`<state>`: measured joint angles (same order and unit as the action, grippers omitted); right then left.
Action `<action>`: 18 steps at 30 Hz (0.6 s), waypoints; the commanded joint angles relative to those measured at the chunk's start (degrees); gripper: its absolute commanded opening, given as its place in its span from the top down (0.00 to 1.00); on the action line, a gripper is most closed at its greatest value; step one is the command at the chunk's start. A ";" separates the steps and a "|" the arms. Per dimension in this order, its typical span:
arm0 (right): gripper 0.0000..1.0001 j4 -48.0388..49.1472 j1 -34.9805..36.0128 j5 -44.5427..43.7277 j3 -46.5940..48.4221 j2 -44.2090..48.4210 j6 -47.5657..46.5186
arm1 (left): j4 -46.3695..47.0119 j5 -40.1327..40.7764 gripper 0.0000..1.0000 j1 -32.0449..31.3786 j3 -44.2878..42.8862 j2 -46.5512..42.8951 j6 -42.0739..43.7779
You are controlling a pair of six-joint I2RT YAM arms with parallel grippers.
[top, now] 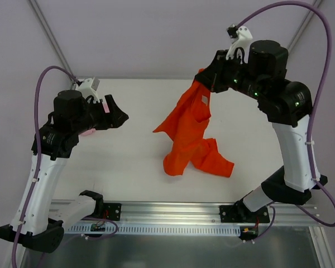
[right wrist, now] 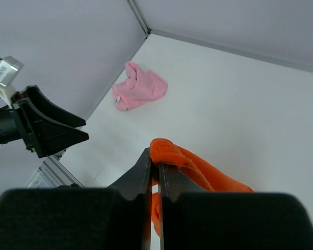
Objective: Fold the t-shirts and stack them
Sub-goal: Move the tshirt to the center of the board
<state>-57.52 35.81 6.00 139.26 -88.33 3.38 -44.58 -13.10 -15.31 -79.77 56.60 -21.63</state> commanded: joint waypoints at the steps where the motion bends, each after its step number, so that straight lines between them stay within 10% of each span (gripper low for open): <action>1: 0.99 1.62 1.71 -5.65 -1.35 0.09 -1.00 | -1.74 2.90 0.28 0.19 -2.06 -2.19 0.44; 10: 0.99 4.16 4.52 -9.69 -23.67 0.27 -2.32 | -3.41 5.37 0.23 0.19 -0.92 -4.30 -0.17; 14: 0.29 6.01 5.23 -11.44 -31.50 -1.48 -2.50 | -2.53 4.41 0.23 0.19 0.14 -4.22 -1.05; 18: 0.00 3.65 5.32 -14.52 -30.02 -4.99 -2.41 | -0.95 1.95 0.22 0.19 2.41 -2.73 -1.05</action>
<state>-55.13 40.93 -4.75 107.24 -92.92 1.41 -47.16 -8.97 -15.31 -79.00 52.75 -21.91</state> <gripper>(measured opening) 0.981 0.775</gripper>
